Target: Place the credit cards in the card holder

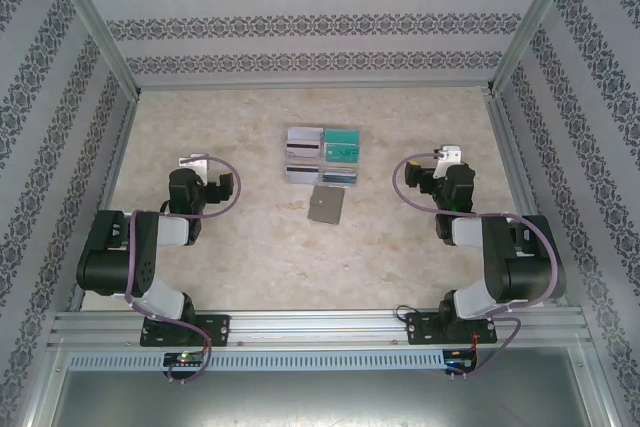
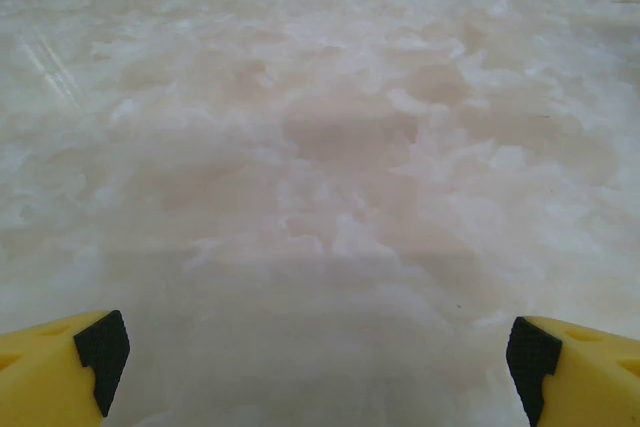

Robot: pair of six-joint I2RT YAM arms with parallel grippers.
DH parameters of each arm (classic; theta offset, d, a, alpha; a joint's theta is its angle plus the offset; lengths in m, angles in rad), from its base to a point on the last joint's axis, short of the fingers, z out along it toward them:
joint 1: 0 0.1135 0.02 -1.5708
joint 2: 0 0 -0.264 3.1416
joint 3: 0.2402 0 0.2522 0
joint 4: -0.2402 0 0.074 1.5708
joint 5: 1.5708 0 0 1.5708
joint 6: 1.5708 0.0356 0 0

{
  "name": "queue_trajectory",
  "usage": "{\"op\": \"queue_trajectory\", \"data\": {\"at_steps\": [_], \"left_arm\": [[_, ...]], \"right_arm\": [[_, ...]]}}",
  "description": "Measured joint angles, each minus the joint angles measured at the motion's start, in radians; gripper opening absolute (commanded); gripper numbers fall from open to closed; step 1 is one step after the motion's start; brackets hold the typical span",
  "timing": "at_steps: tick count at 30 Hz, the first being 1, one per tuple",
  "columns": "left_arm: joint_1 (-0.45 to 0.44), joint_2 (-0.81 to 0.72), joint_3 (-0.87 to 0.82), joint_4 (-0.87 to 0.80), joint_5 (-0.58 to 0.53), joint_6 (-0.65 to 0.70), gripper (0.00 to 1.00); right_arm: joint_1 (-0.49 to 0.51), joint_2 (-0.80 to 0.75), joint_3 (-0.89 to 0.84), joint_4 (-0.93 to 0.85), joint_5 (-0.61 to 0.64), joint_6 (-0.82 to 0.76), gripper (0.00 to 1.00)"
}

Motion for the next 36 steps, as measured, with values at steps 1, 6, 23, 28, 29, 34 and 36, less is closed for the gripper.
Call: {"op": "queue_trajectory", "data": {"at_steps": [1,6,23,28,29,34,36], "left_arm": [[0.000,0.000,0.000,0.000,0.000,0.000,0.99],[0.000,0.000,0.000,0.000,0.000,0.000,0.99],[0.000,0.000,0.000,0.000,0.000,0.000,0.99],[0.000,-0.005,0.005,-0.016,-0.008,-0.001,0.99],[0.000,-0.018,0.023,-0.069,-0.024,-0.005,0.99],[0.000,-0.101,0.266,-0.387,-0.122,-0.083,0.99],[0.000,-0.130,0.362,-0.456,-0.132,-0.128,0.99]], "right_arm": [[0.000,0.000,0.000,0.000,0.000,0.000,0.98],[0.000,0.000,0.000,0.000,0.000,0.000,0.98],[0.000,0.000,0.000,0.000,0.000,0.000,0.98],[0.003,-0.008,0.002,-0.019,0.002,-0.002,0.98],[0.009,-0.029,0.008,-0.064,0.010,-0.006,0.98],[0.030,-0.234,0.106,-0.326,0.032,0.064,0.98],[0.017,-0.297,0.170,-0.402,0.012,0.134,0.98]]}}
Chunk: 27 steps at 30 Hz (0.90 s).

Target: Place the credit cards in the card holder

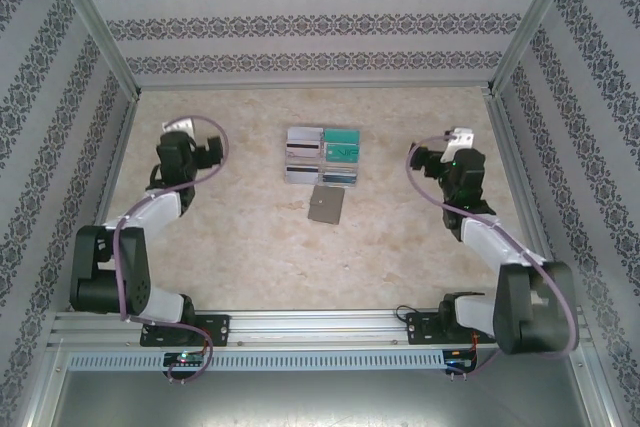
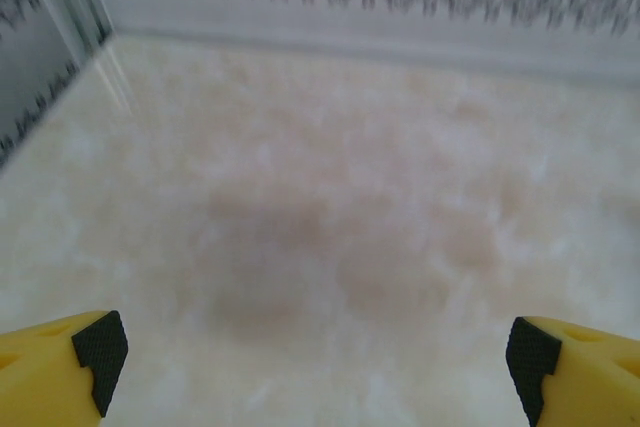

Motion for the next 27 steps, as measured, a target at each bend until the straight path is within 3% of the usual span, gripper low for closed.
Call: {"op": "queue_trajectory", "data": {"at_steps": [5,14,20,27], "left_arm": [[0.000,-0.018,0.089,-0.112,0.063,-0.106,0.99],[-0.035,-0.006,0.090,-0.252,0.231,-0.259,0.99],[-0.098,0.001,0.090,-0.264,0.265,-0.290,0.99],[-0.147,0.064,0.090,-0.267,0.296,-0.293,0.99]], "right_arm": [[0.027,0.011,0.174,-0.214,-0.104,0.085,0.98],[0.359,0.045,0.245,-0.507,-0.221,0.081,0.95],[0.482,0.150,0.245,-0.620,-0.128,0.080,0.94],[0.497,0.317,0.315,-0.692,0.019,0.057,0.89]]}}
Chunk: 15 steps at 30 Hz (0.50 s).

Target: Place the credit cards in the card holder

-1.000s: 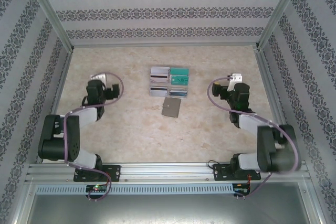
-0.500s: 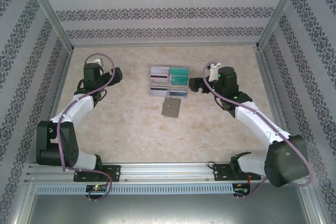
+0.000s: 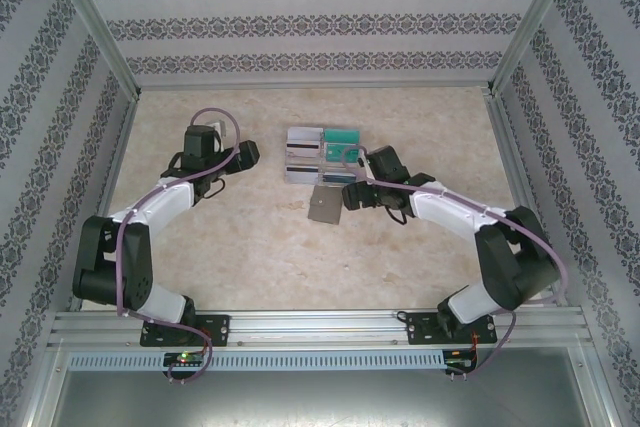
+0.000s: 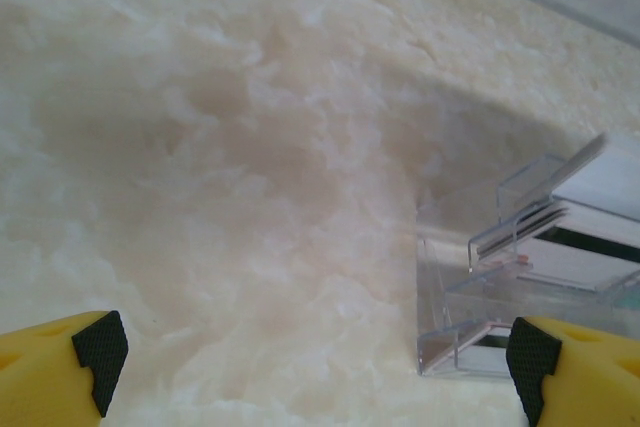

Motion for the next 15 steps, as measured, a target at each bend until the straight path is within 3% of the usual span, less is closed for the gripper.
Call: {"op": "queue_trajectory", "data": {"at_steps": [7,15], "left_arm": [[-0.024,0.005,0.004,-0.009,-0.001,-0.002,0.99],[-0.024,0.005,0.004,-0.024,0.017,-0.019,0.99]], "right_arm": [[0.143,0.004,0.039,-0.032,0.041,-0.074,0.76],[0.231,0.099,0.163,-0.079,-0.037,0.069,0.63]]}}
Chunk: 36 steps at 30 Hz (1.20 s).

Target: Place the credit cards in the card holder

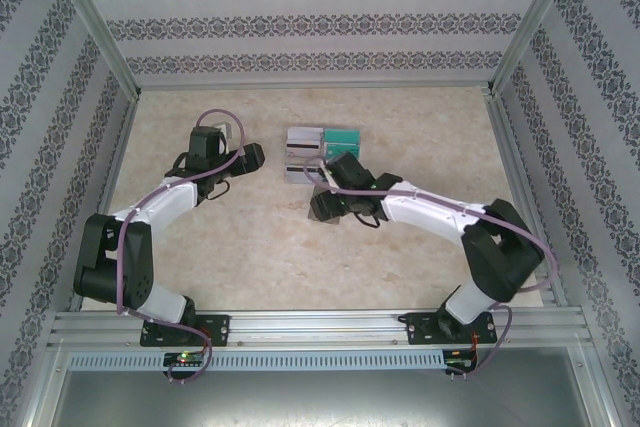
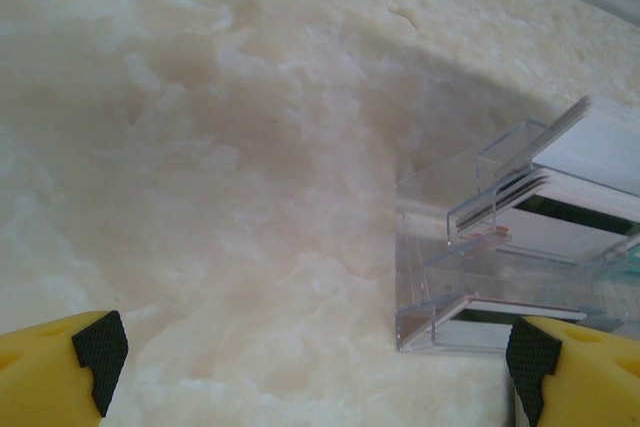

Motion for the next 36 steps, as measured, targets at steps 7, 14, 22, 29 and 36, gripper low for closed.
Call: {"op": "queue_trajectory", "data": {"at_steps": [7,14,22,29,36], "left_arm": [[0.000,-0.032,-0.011,-0.011,0.006,0.000,0.99],[0.000,-0.061,-0.039,-0.010,0.029,0.000,0.99],[0.000,-0.069,-0.056,-0.010,0.064,-0.007,0.99],[0.000,-0.099,-0.063,-0.008,0.066,-0.014,0.99],[0.000,-0.121,-0.063,-0.008,0.063,-0.014,0.99]], "right_arm": [[0.033,0.208,0.222,-0.102,0.005,0.019,0.62],[0.013,0.248,0.251,-0.234,0.027,-0.076,0.60],[-0.001,0.333,0.323,-0.271,0.027,-0.205,0.56],[-0.001,0.400,0.399,-0.290,0.035,-0.267,0.46],[-0.001,0.407,0.389,-0.285,0.035,-0.287,0.33]]}}
